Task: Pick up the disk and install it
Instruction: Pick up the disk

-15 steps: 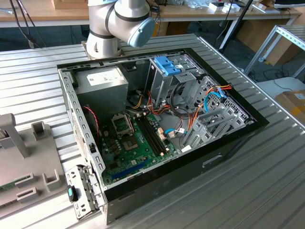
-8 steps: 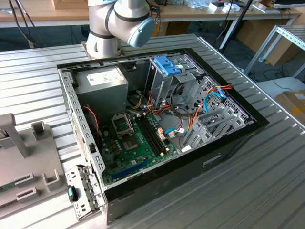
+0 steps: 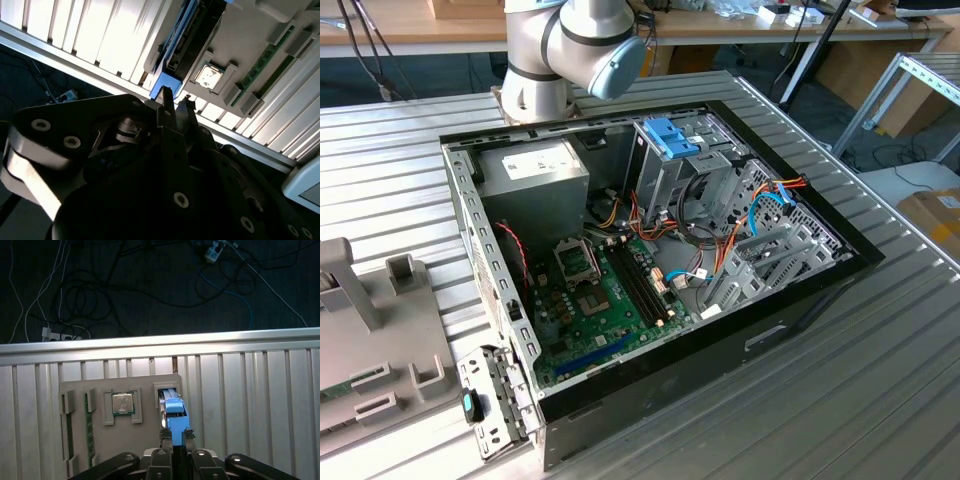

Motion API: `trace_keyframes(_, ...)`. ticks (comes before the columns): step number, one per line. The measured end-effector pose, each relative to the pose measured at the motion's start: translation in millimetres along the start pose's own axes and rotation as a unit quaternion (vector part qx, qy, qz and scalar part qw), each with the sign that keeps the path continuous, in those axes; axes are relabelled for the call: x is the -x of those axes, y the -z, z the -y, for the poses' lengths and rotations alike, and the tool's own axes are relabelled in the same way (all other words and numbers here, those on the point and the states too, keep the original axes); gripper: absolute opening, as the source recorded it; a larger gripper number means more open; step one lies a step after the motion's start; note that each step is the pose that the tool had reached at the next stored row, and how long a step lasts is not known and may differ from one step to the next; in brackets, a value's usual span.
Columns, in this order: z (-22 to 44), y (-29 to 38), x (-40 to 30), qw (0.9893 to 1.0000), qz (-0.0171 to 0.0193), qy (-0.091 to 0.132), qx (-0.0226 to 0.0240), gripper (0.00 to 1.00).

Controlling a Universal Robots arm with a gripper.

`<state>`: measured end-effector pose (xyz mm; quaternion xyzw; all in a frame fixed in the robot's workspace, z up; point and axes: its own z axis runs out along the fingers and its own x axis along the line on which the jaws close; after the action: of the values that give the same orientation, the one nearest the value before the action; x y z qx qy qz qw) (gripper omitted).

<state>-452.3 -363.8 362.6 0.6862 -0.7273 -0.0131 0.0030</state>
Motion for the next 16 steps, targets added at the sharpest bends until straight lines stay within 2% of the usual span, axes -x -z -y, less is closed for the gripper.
trace_keyframes(1,0.0,0.0,0.0,1.0000,0.0000,0.000,0.0000,0.24)
trace_keyframes(2,0.0,0.0,0.0,1.0000,0.0000,0.000,0.0000,0.36)
trace_keyframes(4,0.0,0.0,0.0,1.0000,0.0000,0.000,0.0000,0.48)
trace_keyframes(6,0.0,-0.2,0.0,1.0000,-0.0001,0.002,0.0000,0.48)
trace_keyframes(7,0.1,-1.0,0.0,0.9999,-0.0004,0.017,0.0001,0.48)
trace_keyframes(9,0.1,-2.7,0.0,0.9987,-0.0012,0.050,0.0007,0.48)
trace_keyframes(12,0.4,-14.8,-0.2,0.9974,-0.0017,0.072,0.0009,0.48)
trace_keyframes(16,3.6,-24.7,-0.1,0.9971,-0.0018,0.076,0.0010,0.48)
